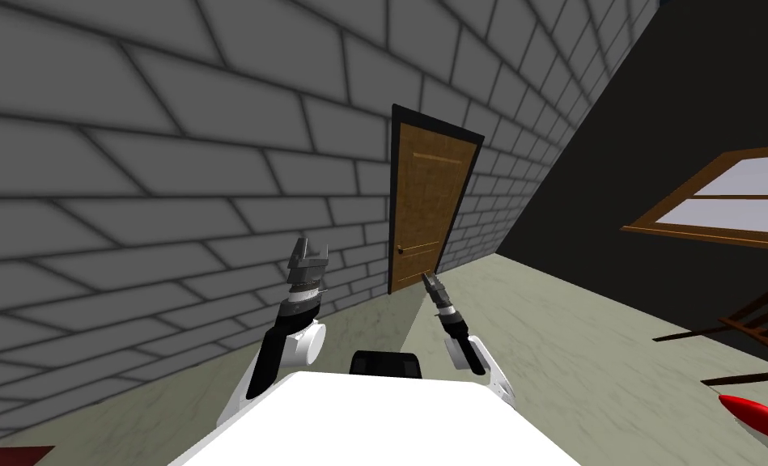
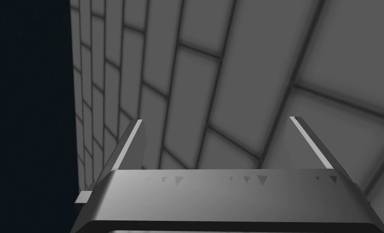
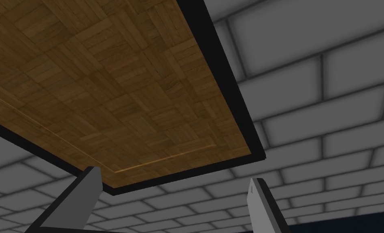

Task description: Pull the door open

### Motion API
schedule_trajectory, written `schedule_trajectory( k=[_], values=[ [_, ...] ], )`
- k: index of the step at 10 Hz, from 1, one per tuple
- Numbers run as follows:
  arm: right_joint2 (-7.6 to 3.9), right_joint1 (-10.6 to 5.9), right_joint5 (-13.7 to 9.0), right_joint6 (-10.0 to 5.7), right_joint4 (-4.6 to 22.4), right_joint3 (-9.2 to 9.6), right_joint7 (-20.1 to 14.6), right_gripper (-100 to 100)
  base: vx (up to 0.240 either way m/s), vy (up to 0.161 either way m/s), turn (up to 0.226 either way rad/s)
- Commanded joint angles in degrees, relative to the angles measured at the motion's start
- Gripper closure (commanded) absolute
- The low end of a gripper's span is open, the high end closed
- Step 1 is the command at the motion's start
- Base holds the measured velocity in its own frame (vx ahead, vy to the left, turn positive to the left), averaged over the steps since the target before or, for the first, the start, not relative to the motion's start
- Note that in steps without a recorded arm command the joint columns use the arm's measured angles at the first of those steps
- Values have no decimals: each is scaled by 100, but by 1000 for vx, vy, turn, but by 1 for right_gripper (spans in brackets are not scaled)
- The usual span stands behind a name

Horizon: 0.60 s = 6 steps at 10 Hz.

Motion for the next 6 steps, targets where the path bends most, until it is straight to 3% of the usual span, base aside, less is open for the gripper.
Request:
schedule_trajectory(
  k=[1,6],
  values=[
    [-25,-54,66,-59,209,-3,158,-100,101,20,5],
    [-110,-274,250,-249,923,-36,604,-100,101,5,4]
  ],
)
